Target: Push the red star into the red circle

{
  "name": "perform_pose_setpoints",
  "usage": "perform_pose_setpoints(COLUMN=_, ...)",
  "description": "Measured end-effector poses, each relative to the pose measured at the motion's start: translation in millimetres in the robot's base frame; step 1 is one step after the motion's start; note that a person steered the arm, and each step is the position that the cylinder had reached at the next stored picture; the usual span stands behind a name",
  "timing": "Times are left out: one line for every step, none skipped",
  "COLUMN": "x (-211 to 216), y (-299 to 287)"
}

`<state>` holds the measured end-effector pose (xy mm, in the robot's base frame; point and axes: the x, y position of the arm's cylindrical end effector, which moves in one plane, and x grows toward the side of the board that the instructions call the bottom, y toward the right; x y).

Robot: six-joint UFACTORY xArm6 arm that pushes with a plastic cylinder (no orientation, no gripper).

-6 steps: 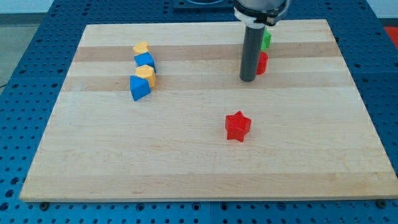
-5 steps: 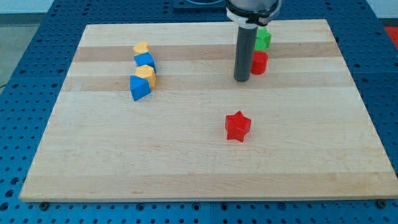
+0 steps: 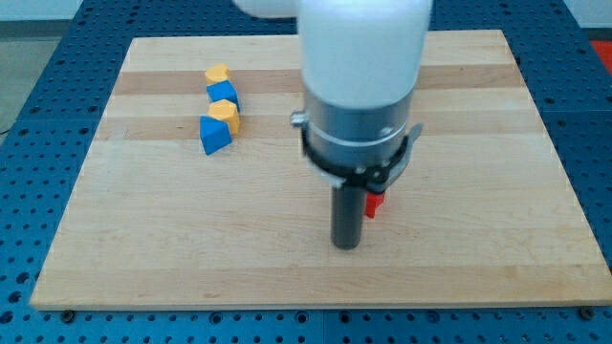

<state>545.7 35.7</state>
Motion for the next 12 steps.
perform_pose_setpoints(x=-53.6, y=14.1)
perform_pose_setpoints(x=-107.0, y=20.5)
perform_pose_setpoints(x=-125.4, y=20.5)
perform_pose_setpoints(x=-104.5, y=20.5)
perform_pose_setpoints(x=-96.6, y=28.9)
perform_pose_setpoints(x=-100.4, y=44.3)
perform_pose_setpoints(x=-117.2, y=43.8)
perform_pose_setpoints(x=-141.7, y=43.7)
perform_pose_setpoints(x=-152.6, y=43.4)
perform_pose_setpoints(x=-143.5, y=42.3)
perform_pose_setpoints(x=-121.2, y=42.3)
perform_pose_setpoints(x=-107.1, y=44.1)
